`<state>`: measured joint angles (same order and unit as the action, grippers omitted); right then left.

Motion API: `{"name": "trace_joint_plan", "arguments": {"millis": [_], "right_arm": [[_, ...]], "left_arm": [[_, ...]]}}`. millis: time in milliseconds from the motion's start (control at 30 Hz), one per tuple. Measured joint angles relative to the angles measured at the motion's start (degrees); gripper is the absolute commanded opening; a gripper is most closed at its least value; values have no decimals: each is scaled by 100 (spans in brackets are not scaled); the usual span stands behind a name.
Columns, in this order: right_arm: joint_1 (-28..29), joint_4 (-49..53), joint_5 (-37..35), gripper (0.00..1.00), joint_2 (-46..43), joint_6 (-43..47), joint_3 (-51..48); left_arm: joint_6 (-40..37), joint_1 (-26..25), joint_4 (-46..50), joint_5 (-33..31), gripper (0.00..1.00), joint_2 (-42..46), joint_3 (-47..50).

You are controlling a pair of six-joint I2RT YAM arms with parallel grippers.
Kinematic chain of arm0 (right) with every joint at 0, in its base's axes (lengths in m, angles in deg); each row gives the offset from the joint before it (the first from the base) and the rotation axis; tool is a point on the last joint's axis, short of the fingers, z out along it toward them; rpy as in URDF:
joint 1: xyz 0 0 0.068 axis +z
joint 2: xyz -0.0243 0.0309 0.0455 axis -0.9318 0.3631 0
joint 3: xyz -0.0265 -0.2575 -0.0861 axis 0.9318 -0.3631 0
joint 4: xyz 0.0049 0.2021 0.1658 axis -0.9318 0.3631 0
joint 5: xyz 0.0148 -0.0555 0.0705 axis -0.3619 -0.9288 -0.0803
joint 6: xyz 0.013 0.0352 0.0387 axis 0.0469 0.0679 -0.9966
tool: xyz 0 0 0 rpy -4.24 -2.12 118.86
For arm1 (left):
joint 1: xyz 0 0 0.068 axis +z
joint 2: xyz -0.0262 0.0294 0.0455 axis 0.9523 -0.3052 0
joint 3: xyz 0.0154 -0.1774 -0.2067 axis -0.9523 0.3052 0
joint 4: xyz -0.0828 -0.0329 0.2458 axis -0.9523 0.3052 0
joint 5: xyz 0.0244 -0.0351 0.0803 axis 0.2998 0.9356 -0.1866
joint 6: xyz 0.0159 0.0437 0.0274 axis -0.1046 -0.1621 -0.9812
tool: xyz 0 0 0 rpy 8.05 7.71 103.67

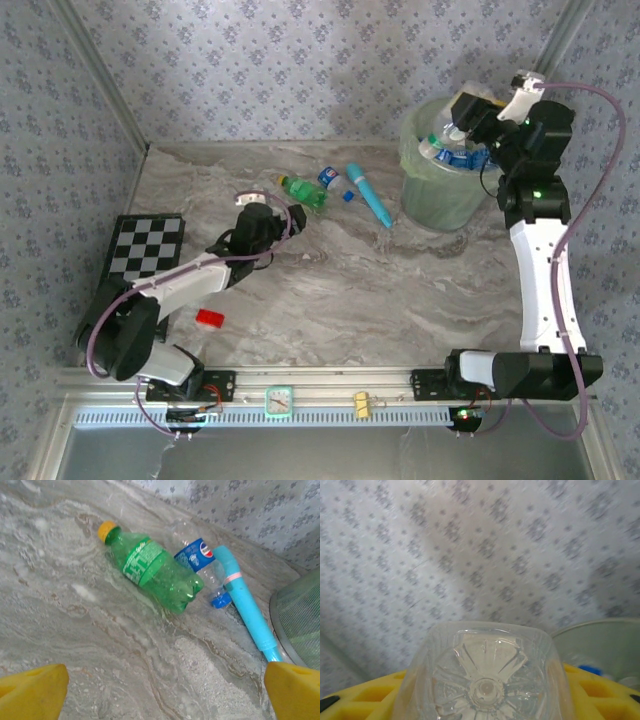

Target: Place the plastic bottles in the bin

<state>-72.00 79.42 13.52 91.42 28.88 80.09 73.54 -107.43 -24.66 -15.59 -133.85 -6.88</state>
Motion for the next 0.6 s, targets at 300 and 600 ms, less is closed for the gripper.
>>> {"name": "trace_joint_plan", "arguments": {"millis": [300, 600], "right_arm": [[-417, 186, -1110, 49, 103, 549, 0], [-608, 662, -990, 48, 935, 581, 144]], "left_arm": [[321, 0, 22, 219, 100, -232, 0], [380, 0, 20, 291, 100, -234, 0]]}}
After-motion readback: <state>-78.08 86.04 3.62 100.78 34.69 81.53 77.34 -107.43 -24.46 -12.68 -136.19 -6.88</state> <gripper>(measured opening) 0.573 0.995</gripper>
